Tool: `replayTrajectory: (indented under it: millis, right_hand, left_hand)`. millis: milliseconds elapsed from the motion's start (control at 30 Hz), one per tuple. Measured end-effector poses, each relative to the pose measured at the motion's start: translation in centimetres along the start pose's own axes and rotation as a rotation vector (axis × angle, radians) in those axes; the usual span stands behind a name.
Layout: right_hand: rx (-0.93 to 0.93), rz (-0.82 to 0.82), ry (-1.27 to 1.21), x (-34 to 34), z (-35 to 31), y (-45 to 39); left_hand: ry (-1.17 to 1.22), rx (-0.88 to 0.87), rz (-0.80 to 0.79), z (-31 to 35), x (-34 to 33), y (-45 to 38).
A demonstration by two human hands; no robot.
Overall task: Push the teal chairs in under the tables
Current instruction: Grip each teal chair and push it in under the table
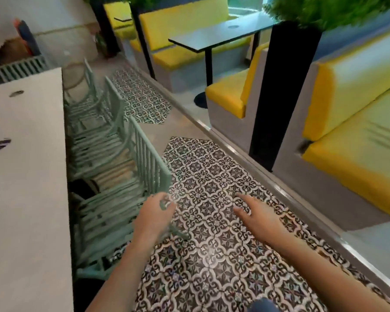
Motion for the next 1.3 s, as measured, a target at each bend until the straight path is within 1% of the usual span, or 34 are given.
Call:
replayTrajectory:
  millis: [100, 167, 267, 400, 500, 633, 733, 800, 967, 1067, 1100, 1133, 1233, 1300]
  right_hand:
    - [-0.024, 0.013, -0.272, 0.7, 1.8, -7.9]
    - [-0.004, -0.001, -0.359, 1.2, 3.1, -13.4]
    - [0.004, -0.089, -0.423, 2.2, 4.2, -20.8]
    - [0.120, -0.242, -0.403, 3.6, 2.9, -29.8]
    - [0.160, -0.360, -0.423, 3.3, 1.5, -36.5]
    - [0.277, -0.495, -0.337, 1.1, -0.8, -45.2]
    - [0.350, -0.578, -0.316, -1.2, -2.8, -51.2]
    - [0.404, -0.644, -0.283, -2.0, -4.4, -54.4]
    - [0.660, -0.793, -0.051, -2.7, -7.6, -60.6]
    - [0.895, -0.867, 0.066, -4.9, -10.3, -64.4]
    - [0.936, -0.879, 0.070, -5.5, -11.0, -65.1]
    - [0.997, -0.926, 0.076, -6.9, -12.4, -66.5]
    - [1.138, -1.069, 0.092, -10.6, -14.6, -69.5]
    - [1.246, -1.163, 0.139, -12.6, -15.6, -71.5]
  left_hand:
    - [0.251, 0.155, 0.023, 2.0, -1.3, -5.8]
    - [0.302, 0.235, 0.057, 3.4, -2.5, -9.0]
    - [0.320, 0.338, 0.094, 5.4, -3.7, -13.2]
    - [0.374, 0.477, 0.168, 7.9, -3.1, -18.1]
    - [0.456, 0.570, 0.223, 8.7, -2.5, -21.9]
    - [0.465, 0.679, 0.323, 8.6, -2.2, -26.6]
    - [0.478, 0.737, 0.368, 7.2, -2.7, -30.8]
    - [0.479, 0.806, 0.383, 6.4, -3.0, -33.1]
    - [0.469, 0.933, 0.412, 7.3, -3.0, -36.8]
    - [0.473, 1.022, 0.468, 7.9, -2.6, -38.5]
    - [0.483, 1.040, 0.480, 8.0, -2.5, -38.6]
    - [0.532, 1.109, 0.510, 7.9, -2.7, -39.1]
    - [0.668, 1.240, 0.607, 8.5, -3.5, -39.5]
    - [0.682, 1.362, 0.656, 9.5, -4.4, -39.5]
Point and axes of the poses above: each hand's wrist, its own y-axis away from the middle knuckle, its own x-axis out of the back of the hand, z = x × y, the point moved 2 cm from there along -y, towards the middle knuckle, and after that the axes turned 13 degrees about x, right-handed, at the moved point
